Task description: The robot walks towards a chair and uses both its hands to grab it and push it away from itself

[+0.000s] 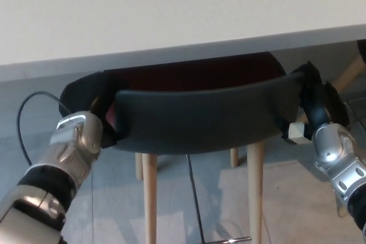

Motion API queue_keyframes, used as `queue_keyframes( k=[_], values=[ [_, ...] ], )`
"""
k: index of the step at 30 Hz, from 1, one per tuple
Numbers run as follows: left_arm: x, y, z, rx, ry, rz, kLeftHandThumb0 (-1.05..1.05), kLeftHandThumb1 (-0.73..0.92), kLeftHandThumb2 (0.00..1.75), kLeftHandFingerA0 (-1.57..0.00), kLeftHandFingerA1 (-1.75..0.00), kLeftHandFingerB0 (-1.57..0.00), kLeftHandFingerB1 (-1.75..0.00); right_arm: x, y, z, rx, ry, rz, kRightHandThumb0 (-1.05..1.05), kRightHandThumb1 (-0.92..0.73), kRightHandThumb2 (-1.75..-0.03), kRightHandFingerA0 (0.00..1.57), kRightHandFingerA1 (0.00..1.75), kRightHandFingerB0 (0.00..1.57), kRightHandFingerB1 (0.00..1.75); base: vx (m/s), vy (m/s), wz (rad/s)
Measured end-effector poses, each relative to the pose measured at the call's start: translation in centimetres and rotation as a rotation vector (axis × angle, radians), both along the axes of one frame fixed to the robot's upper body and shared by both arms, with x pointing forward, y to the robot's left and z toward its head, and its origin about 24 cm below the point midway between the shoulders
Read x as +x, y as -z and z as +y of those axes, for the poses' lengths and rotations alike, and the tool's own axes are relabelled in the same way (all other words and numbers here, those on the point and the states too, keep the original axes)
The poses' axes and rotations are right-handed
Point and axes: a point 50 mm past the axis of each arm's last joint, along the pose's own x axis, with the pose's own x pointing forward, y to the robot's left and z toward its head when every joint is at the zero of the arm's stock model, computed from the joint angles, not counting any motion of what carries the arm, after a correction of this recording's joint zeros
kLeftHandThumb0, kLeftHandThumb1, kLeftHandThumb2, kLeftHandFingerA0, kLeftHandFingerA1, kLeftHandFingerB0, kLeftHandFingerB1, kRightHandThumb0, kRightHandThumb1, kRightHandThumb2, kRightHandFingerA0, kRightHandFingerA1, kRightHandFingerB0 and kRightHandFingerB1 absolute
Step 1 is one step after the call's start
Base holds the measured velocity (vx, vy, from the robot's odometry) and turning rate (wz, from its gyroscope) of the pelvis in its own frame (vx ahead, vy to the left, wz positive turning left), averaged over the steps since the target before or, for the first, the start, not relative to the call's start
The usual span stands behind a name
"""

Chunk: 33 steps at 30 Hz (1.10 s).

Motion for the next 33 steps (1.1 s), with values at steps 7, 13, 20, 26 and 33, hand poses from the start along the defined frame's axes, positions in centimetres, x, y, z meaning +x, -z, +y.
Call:
queue_keyframes(
  k=[7,13,20,26,33],
  values=[
    [-1.1,1.2,-0.4,-0.014,0.010,0.007,-0.16,0.54,1.12,-0.95,-1.75,-0.88,-1.56,-0.7,0.7,-0.2,-0.005,0.006,0.003,-0.24,-0.62,-1.12,0.96,1.75,0.81,1.70,0.00,0.000,0.00],
    [-2.6,2.9,-0.7,-0.028,0.003,0.026,-0.26,0.68,0.81,-0.92,-1.58,-0.63,-0.95,-1.3,1.4,-0.9,-0.050,-0.003,0.003,-0.20,-0.71,-1.01,0.92,1.73,0.80,1.33,0.00,0.000,0.00],
    [-4.4,4.8,-0.5,-0.077,-0.031,0.077,-0.31,0.63,0.58,-0.58,-0.98,-0.34,-0.48,-1.6,1.6,-1.7,-0.124,-0.029,0.019,-0.49,-0.61,-0.76,0.05,0.50,0.05,0.31,0.00,0.000,0.00],
    [-5.1,5.6,-0.3,-0.103,-0.043,0.128,-0.35,0.62,0.58,-0.47,-0.67,-0.33,-0.45,-1.9,2.2,-2.2,-0.256,-0.087,0.071,-0.65,-0.56,-0.77,0.00,0.00,0.04,0.01,0.00,0.000,0.00],
    [-5.7,6.4,-0.5,-0.078,-0.028,0.166,-0.34,0.61,0.59,-0.43,-0.71,-0.32,-0.44,-2.3,2.8,-2.7,-0.367,-0.121,0.129,-0.61,-0.55,-0.76,0.00,0.00,0.02,0.01,0.00,0.000,0.00]
  ],
)
